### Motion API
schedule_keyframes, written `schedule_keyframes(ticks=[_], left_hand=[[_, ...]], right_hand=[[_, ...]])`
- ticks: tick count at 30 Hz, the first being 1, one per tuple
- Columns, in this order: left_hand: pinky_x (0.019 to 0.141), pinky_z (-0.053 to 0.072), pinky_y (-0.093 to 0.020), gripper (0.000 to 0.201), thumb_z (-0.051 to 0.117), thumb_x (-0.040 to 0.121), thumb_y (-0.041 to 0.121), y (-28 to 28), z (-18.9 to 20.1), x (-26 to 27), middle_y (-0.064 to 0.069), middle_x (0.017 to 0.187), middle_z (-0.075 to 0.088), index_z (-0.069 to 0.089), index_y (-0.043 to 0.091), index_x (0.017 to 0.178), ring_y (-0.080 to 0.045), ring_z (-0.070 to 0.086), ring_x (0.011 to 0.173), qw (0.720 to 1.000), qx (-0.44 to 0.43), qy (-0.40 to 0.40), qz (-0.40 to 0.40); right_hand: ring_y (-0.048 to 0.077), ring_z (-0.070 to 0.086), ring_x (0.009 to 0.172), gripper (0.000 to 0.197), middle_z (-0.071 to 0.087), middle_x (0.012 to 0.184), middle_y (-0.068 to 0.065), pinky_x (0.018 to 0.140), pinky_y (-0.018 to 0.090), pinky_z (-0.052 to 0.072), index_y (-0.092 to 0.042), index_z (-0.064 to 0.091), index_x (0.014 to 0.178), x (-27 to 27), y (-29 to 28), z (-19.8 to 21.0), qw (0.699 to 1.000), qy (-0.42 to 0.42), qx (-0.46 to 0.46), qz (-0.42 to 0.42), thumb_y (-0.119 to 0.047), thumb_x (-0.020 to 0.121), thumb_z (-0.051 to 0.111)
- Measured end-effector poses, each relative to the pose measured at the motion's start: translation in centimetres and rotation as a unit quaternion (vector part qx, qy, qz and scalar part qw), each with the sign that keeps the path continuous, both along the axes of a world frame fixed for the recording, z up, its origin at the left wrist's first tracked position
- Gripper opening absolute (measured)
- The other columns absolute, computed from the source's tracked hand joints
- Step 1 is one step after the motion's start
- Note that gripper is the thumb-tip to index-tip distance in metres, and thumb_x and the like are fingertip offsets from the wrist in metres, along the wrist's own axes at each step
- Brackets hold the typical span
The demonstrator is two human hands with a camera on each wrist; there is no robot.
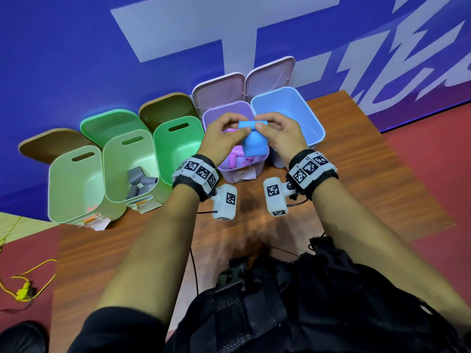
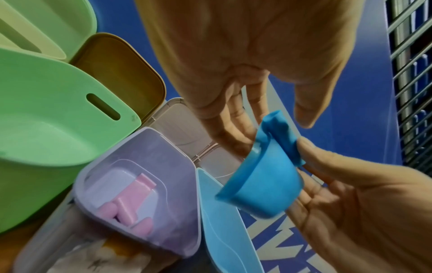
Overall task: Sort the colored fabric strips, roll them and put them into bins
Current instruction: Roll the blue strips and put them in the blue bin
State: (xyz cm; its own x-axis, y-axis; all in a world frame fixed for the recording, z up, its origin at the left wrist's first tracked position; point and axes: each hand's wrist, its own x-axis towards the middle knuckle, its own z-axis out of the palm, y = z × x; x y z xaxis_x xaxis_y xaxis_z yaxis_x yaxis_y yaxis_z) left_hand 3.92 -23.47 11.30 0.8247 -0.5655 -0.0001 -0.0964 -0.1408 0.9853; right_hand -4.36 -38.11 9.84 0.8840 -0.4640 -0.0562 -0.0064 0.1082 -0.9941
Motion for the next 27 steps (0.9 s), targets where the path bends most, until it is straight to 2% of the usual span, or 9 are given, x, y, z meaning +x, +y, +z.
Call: schedule_keyframes(ticks=[2, 4, 7, 10, 14, 18, 23, 25, 27], left_hand=[[0.091, 0.055, -0.053, 0.013, 0.071, 0.084, 0.024, -0.2, -0.2, -0.1, -0.007, 0.088, 0.066, 0.066, 0.019, 0.096, -0.020, 0.065, 0.091, 1.000, 0.000, 0.023, 0.007], [0.090, 0.055, -0.054, 0.010, 0.070, 0.085, 0.023, -0.4, -0.4, -0.1, -0.007, 0.085, 0.067, 0.066, 0.020, 0.094, -0.021, 0.066, 0.088, 1.000, 0.002, 0.010, 0.008], [0.091, 0.056, -0.050, 0.014, 0.069, 0.087, 0.009, -0.6, -0.3, 0.0, 0.006, 0.090, 0.067, 0.065, 0.019, 0.096, -0.012, 0.063, 0.091, 1.000, -0.003, -0.024, -0.004], [0.092, 0.056, -0.050, 0.019, 0.068, 0.086, 0.002, -0.7, -0.4, 0.2, 0.008, 0.096, 0.066, 0.065, 0.015, 0.099, -0.009, 0.061, 0.095, 0.999, -0.005, -0.033, -0.010], [0.087, 0.058, -0.051, 0.010, 0.068, 0.090, 0.013, -0.8, -0.8, 0.1, -0.003, 0.098, 0.066, 0.066, 0.020, 0.097, -0.018, 0.061, 0.095, 1.000, -0.009, -0.013, -0.003], [0.088, 0.058, -0.050, 0.008, 0.068, 0.091, 0.012, -0.8, -1.1, 0.3, 0.001, 0.094, 0.067, 0.067, 0.016, 0.098, -0.017, 0.064, 0.093, 1.000, -0.014, -0.015, 0.007], [0.090, 0.058, -0.043, 0.018, 0.066, 0.093, 0.008, -0.8, -1.0, 0.4, -0.003, 0.103, 0.069, 0.069, 0.010, 0.111, -0.018, 0.066, 0.097, 1.000, -0.016, -0.009, 0.010], [0.092, 0.057, -0.038, 0.025, 0.065, 0.093, 0.008, -0.9, -1.0, 0.2, -0.008, 0.109, 0.070, 0.067, 0.007, 0.119, -0.017, 0.067, 0.097, 1.000, -0.016, -0.003, 0.004], [0.094, 0.056, -0.034, 0.028, 0.064, 0.094, 0.008, -1.0, -1.1, 0.0, -0.009, 0.113, 0.070, 0.066, 0.010, 0.122, -0.016, 0.067, 0.100, 1.000, -0.018, -0.004, -0.012]], right_hand=[[0.033, 0.067, 0.102, 0.017, 0.069, 0.109, 0.025, 0.094, 0.040, 0.054, -0.014, 0.071, 0.103, -0.1, -0.3, 0.0, 1.000, -0.006, -0.011, 0.005, -0.011, 0.086, 0.070], [0.033, 0.065, 0.111, 0.019, 0.070, 0.112, 0.018, 0.096, 0.038, 0.055, -0.015, 0.071, 0.103, -0.1, -0.5, 0.0, 1.000, -0.010, 0.001, 0.008, -0.007, 0.086, 0.070], [0.024, 0.069, 0.099, 0.013, 0.070, 0.106, 0.015, 0.084, 0.031, 0.057, -0.012, 0.069, 0.105, 0.0, -0.5, 0.0, 0.999, 0.013, 0.044, -0.005, -0.011, 0.092, 0.068], [0.021, 0.067, 0.088, 0.012, 0.068, 0.098, 0.017, 0.076, 0.028, 0.056, -0.009, 0.068, 0.105, -0.1, -0.6, -0.5, 1.000, 0.016, 0.022, -0.010, -0.010, 0.093, 0.066], [0.023, 0.067, 0.096, 0.017, 0.069, 0.105, 0.019, 0.085, 0.032, 0.057, -0.008, 0.068, 0.107, -0.2, -0.9, -0.5, 1.000, 0.001, 0.001, -0.007, -0.005, 0.090, 0.069], [0.024, 0.069, 0.100, 0.025, 0.069, 0.111, 0.017, 0.087, 0.032, 0.057, -0.012, 0.066, 0.113, -0.1, -0.7, -0.6, 0.999, 0.004, 0.050, -0.003, -0.007, 0.089, 0.070], [0.028, 0.067, 0.111, 0.020, 0.068, 0.118, 0.014, 0.094, 0.038, 0.056, -0.014, 0.069, 0.113, 0.4, -0.3, -0.6, 0.998, 0.035, 0.042, -0.019, -0.018, 0.100, 0.054], [0.028, 0.065, 0.115, 0.022, 0.068, 0.122, 0.011, 0.102, 0.047, 0.052, -0.026, 0.072, 0.108, 0.7, 0.1, -0.5, 0.999, 0.044, 0.005, -0.006, -0.029, 0.095, 0.054], [0.024, 0.064, 0.117, 0.027, 0.068, 0.124, 0.007, 0.105, 0.049, 0.048, -0.035, 0.072, 0.105, 1.0, 0.3, -1.0, 0.998, 0.055, -0.020, 0.010, -0.041, 0.088, 0.053]])
